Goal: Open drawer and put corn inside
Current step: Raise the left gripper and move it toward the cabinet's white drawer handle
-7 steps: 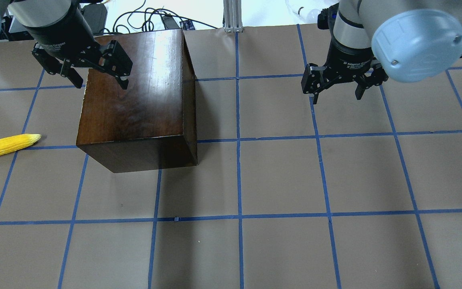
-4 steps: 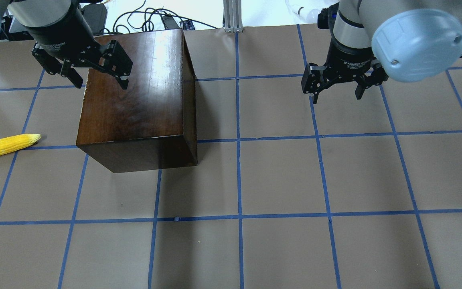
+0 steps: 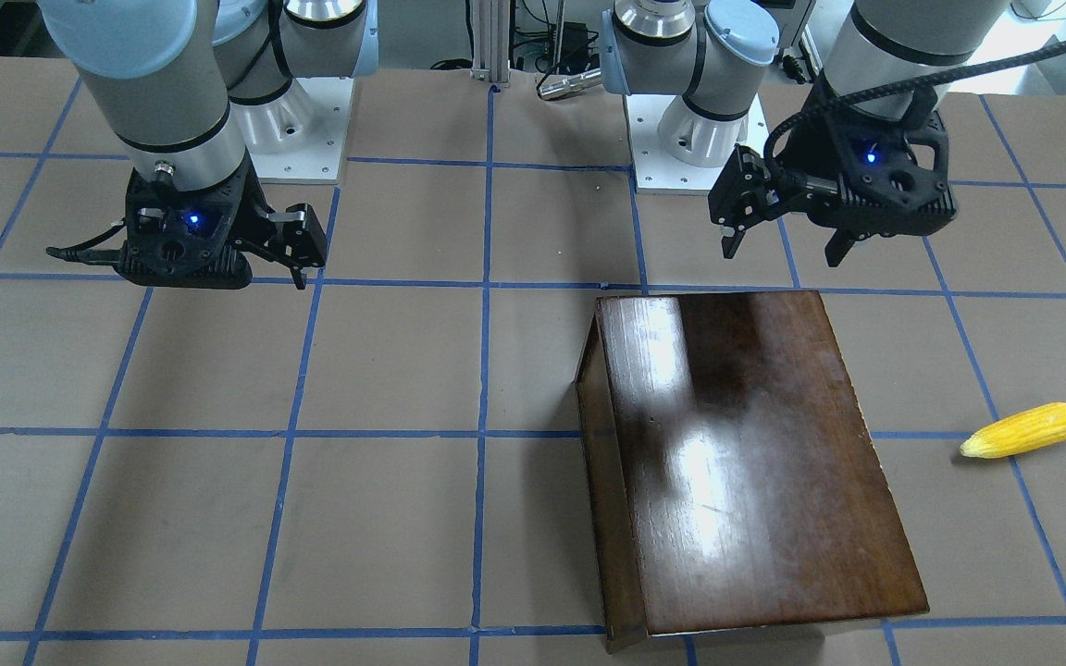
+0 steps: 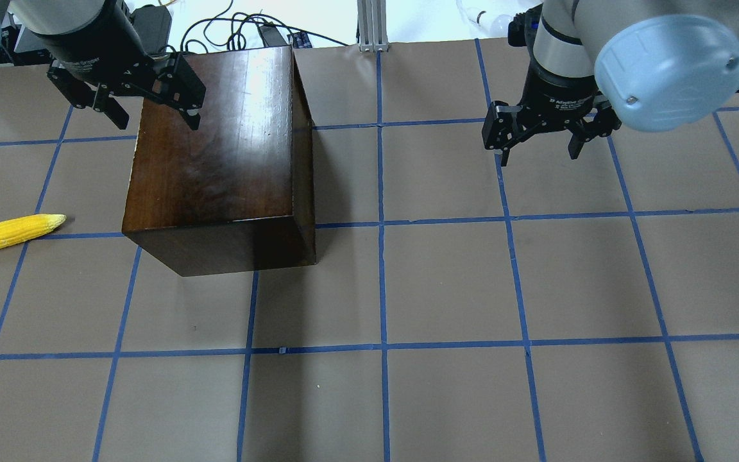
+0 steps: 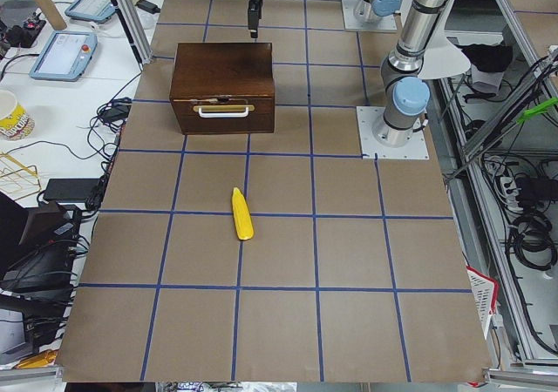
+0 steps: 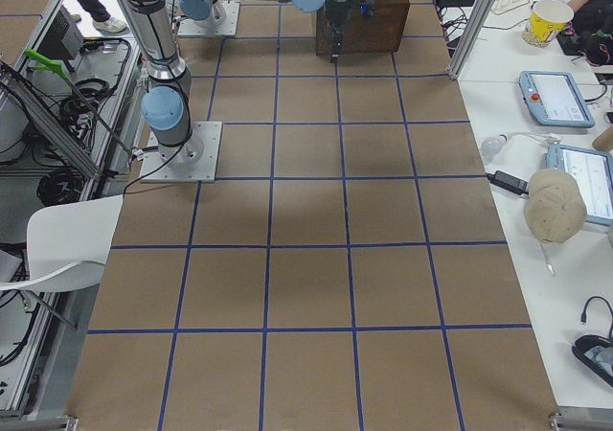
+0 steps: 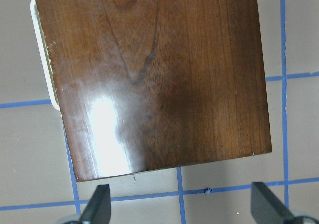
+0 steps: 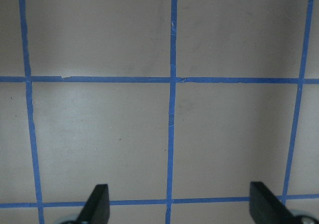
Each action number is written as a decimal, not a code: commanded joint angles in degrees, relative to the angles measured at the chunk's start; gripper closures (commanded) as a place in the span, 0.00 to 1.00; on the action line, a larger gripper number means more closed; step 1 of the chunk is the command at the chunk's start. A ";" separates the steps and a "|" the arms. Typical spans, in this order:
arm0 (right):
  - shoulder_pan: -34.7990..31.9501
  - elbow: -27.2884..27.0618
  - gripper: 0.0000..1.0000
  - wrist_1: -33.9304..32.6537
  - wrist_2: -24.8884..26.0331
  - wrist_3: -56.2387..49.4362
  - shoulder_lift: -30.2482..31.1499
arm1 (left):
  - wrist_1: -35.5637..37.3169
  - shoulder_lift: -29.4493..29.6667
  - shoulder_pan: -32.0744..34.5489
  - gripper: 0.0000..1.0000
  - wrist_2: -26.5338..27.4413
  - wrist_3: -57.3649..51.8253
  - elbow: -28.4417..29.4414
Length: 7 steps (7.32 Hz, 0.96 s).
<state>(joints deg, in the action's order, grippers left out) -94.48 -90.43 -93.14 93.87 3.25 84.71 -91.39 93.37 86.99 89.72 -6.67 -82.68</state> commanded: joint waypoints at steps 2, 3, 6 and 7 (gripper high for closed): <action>0.00 -0.01 0.00 0.06 0.00 0.00 0.02 | 0.77 2.07 -11.02 0.00 -0.77 -12.01 0.76; 0.00 -0.01 0.00 0.06 0.00 0.00 0.02 | 0.77 3.29 -14.88 0.00 -2.95 -14.92 0.76; 0.00 -0.01 0.00 0.06 0.00 0.00 0.02 | 0.86 7.86 -24.92 0.00 -9.03 -27.23 0.15; 0.00 -0.01 0.00 -0.02 0.00 0.00 -0.07 | 0.95 9.88 -25.90 0.00 -12.00 -28.65 0.06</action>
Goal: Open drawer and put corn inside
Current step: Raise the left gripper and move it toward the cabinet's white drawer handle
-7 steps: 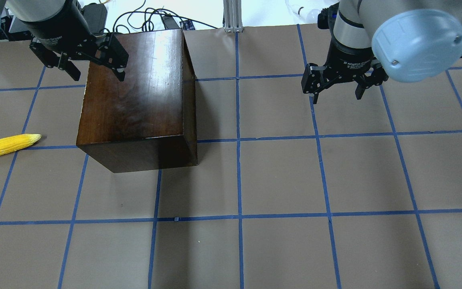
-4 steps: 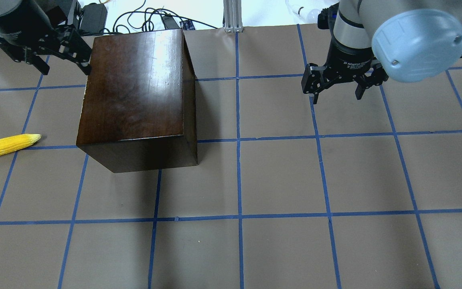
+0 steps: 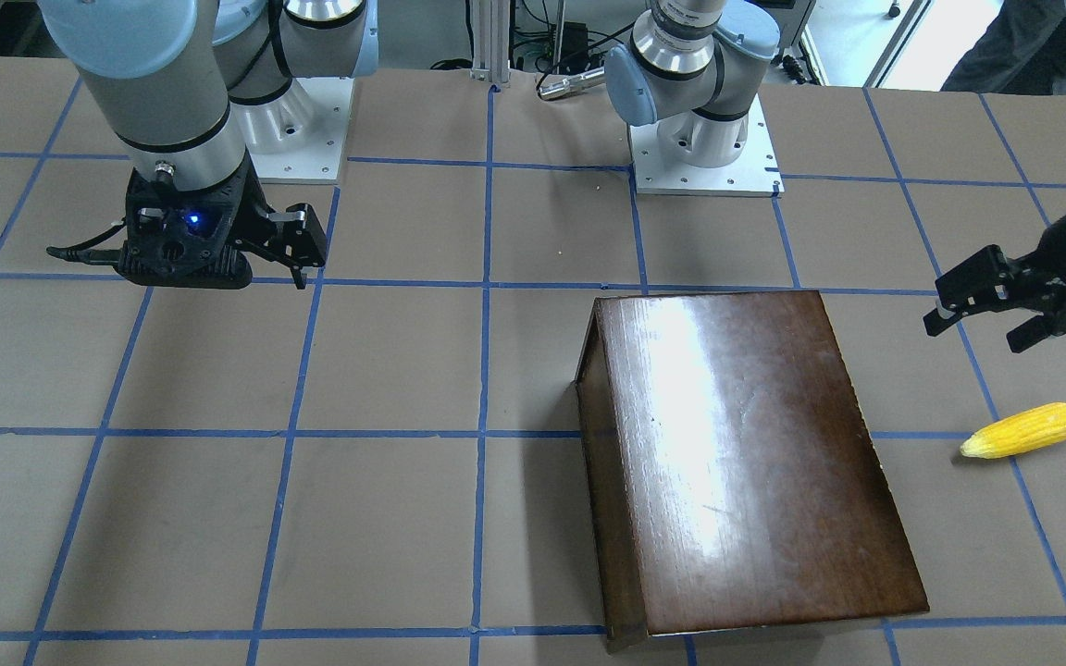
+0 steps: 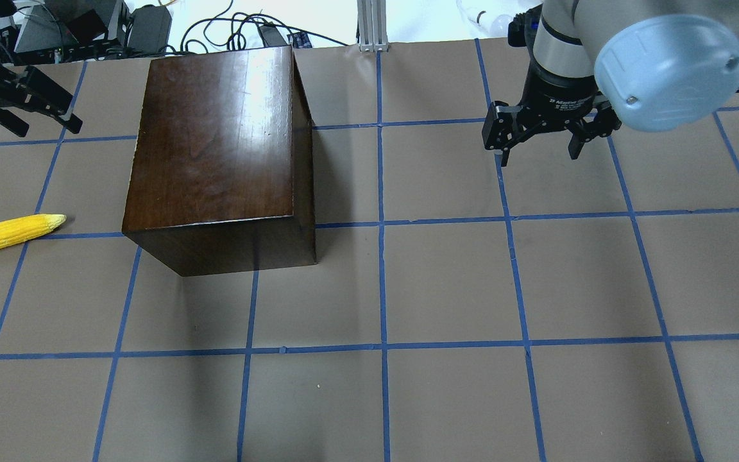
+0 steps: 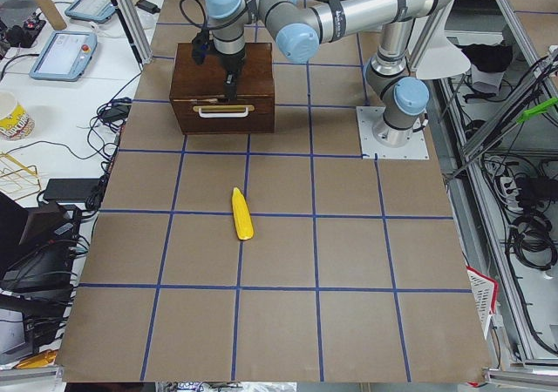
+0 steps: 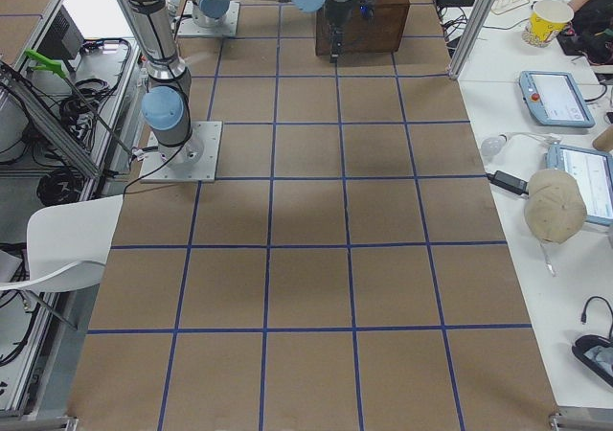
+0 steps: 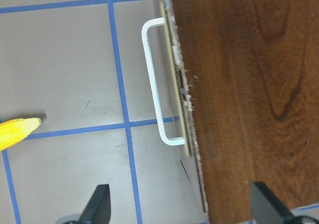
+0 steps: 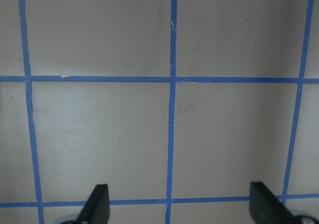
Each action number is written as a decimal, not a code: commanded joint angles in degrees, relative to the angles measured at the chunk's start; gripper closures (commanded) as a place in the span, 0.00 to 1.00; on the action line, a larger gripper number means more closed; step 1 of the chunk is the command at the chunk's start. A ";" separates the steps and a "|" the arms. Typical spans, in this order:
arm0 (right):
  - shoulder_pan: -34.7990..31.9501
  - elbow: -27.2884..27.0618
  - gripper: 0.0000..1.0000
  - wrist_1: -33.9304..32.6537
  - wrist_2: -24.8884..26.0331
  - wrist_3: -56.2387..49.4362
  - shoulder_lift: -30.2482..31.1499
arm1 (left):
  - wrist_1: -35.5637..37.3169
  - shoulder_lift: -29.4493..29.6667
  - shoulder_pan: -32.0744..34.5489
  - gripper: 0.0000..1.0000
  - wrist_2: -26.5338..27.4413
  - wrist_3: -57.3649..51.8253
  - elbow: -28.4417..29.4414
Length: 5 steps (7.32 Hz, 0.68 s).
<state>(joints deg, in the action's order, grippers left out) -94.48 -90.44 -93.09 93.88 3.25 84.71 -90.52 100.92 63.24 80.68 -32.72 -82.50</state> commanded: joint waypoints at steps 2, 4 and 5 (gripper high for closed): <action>0.00 0.00 0.00 0.02 -0.01 0.00 -0.07 | 2.60 6.46 -2.42 0.00 -6.66 -2.00 -0.29; 0.00 0.00 0.00 0.02 -0.01 0.00 0.01 | 5.24 9.98 -2.33 0.00 -9.32 1.67 -0.12; 0.00 0.00 0.00 0.02 -0.01 0.00 0.01 | 5.52 11.21 -2.33 0.00 -9.49 5.87 -0.21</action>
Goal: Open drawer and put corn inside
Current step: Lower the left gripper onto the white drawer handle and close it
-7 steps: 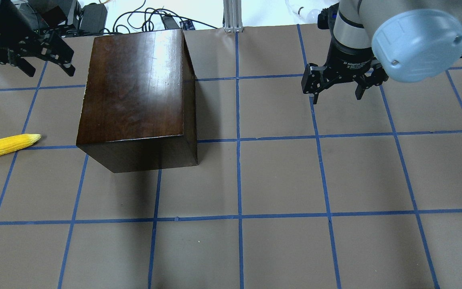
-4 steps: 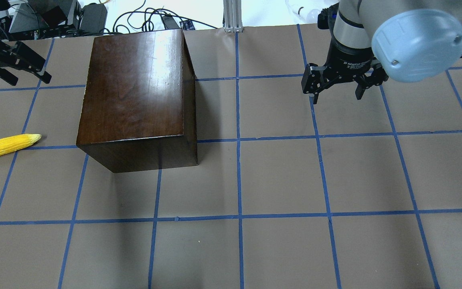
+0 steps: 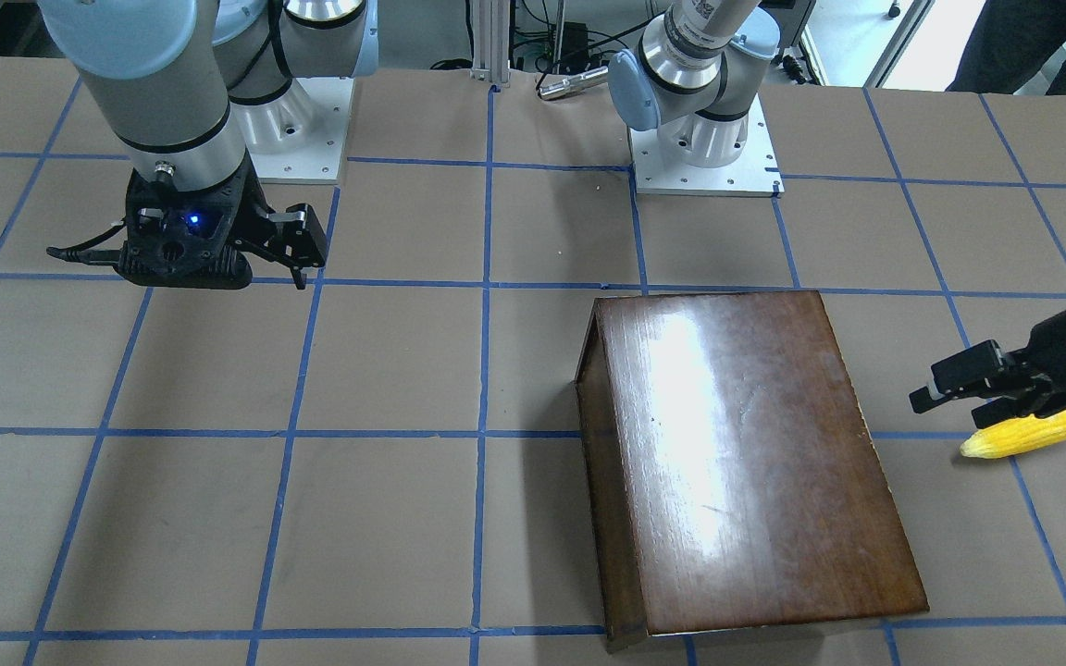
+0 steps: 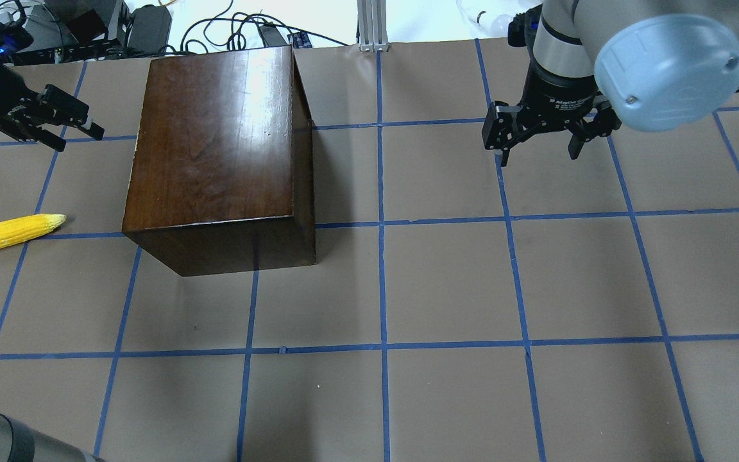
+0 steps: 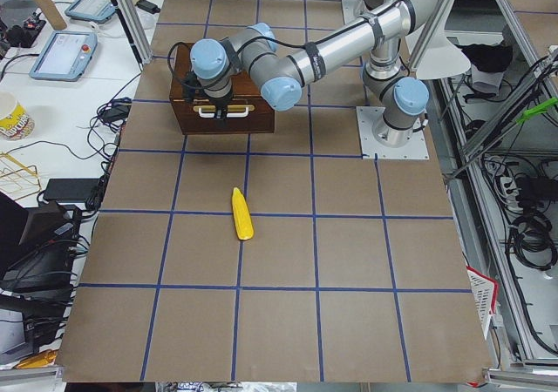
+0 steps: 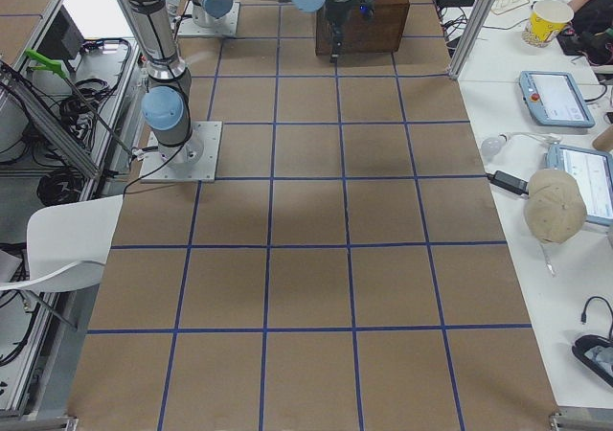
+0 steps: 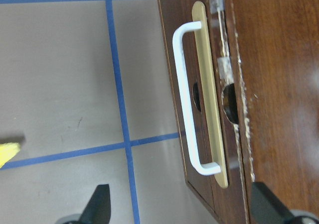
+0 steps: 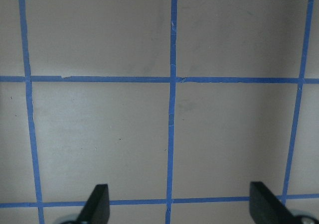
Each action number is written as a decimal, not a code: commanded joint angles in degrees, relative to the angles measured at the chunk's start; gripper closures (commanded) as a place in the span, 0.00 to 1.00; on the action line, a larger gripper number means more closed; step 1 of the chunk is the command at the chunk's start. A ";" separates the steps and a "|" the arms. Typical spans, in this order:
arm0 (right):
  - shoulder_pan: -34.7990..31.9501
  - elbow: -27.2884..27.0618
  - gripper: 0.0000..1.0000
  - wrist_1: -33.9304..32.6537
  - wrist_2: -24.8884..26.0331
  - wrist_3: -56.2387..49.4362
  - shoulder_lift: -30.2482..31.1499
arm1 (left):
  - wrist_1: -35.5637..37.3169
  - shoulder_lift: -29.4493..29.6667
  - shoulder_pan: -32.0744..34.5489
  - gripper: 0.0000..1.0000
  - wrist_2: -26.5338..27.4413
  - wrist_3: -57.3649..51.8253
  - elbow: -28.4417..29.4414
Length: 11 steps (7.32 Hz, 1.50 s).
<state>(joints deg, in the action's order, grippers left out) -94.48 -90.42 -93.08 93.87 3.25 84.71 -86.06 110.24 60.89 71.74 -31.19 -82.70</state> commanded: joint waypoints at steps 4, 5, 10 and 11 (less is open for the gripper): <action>0.00 -0.02 0.00 -0.09 0.00 0.00 -0.07 | 1.94 3.49 0.46 0.00 -0.38 7.55 -1.06; 0.00 -0.02 0.00 -0.09 0.00 0.00 0.01 | 2.03 3.58 0.46 0.00 -0.38 7.46 -1.24; 0.00 -0.02 0.00 0.00 0.00 0.00 0.02 | 2.91 5.07 0.81 0.01 -0.64 6.84 -1.33; 0.00 -0.02 0.00 0.00 0.00 0.00 0.02 | 3.00 4.99 0.98 0.01 -0.73 6.75 -1.33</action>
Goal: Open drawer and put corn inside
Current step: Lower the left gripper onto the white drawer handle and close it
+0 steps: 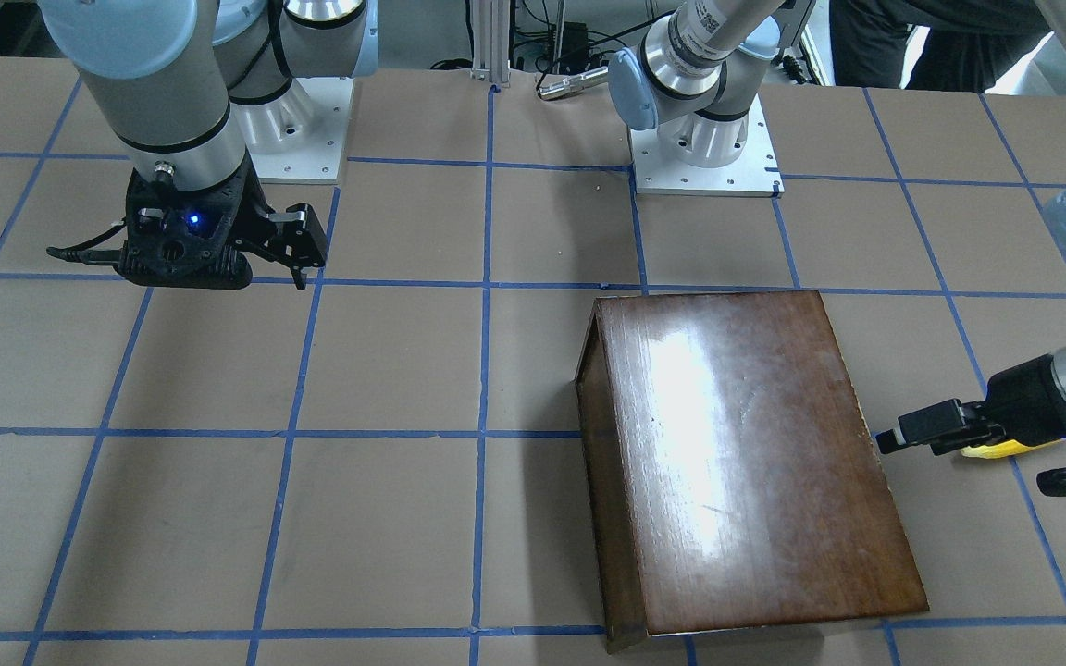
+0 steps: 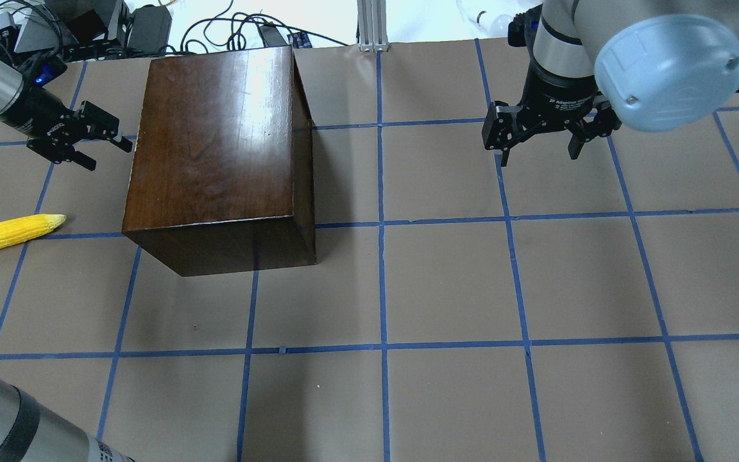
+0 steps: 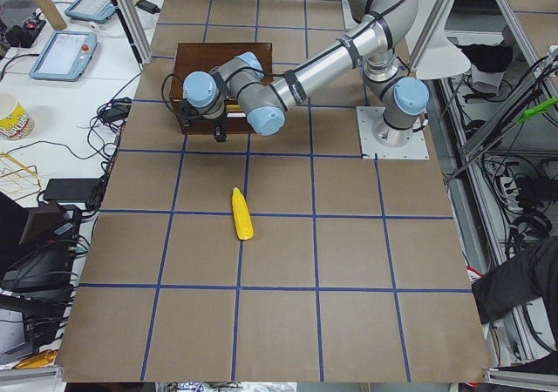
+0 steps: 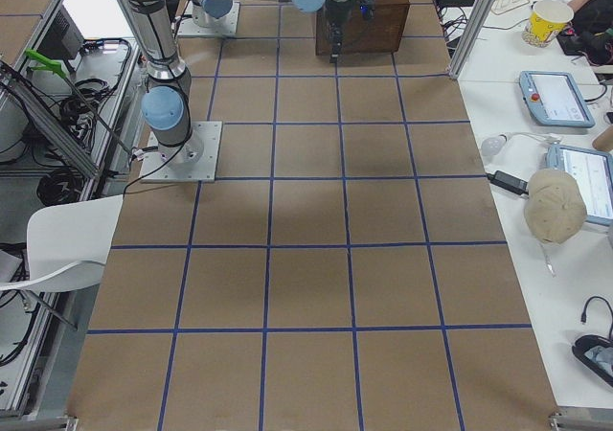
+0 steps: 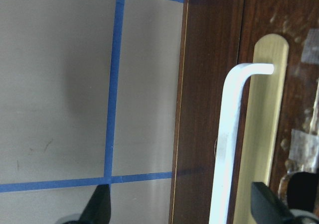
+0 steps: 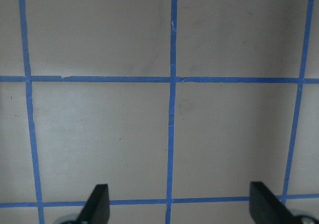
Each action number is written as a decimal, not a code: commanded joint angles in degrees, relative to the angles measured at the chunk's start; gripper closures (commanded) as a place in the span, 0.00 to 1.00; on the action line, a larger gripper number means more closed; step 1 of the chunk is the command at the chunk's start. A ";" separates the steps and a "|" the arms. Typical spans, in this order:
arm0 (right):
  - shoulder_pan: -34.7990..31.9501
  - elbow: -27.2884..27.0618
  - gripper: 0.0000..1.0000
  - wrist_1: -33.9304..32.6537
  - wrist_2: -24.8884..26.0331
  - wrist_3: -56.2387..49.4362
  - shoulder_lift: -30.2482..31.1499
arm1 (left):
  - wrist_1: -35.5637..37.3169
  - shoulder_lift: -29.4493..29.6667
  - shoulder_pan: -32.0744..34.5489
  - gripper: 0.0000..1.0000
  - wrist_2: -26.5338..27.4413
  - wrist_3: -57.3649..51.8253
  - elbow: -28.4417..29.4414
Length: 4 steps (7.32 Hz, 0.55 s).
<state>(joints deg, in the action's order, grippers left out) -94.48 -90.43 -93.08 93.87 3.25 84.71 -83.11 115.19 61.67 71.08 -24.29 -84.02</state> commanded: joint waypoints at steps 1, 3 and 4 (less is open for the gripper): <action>0.00 -0.01 0.00 -0.09 0.00 0.00 0.02 | -0.04 0.04 0.29 0.01 -0.07 -1.37 -0.09; 0.00 -0.01 0.00 0.00 0.00 0.00 0.02 | 0.05 0.04 0.20 0.01 0.02 -2.96 -0.79; 0.00 -0.01 0.00 0.00 0.00 0.00 0.02 | 0.05 0.13 0.29 0.01 -0.07 -3.05 -0.88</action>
<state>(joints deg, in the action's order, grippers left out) -94.48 -90.44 -93.08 93.87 3.25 84.72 -83.08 115.26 61.92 71.07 -27.00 -84.67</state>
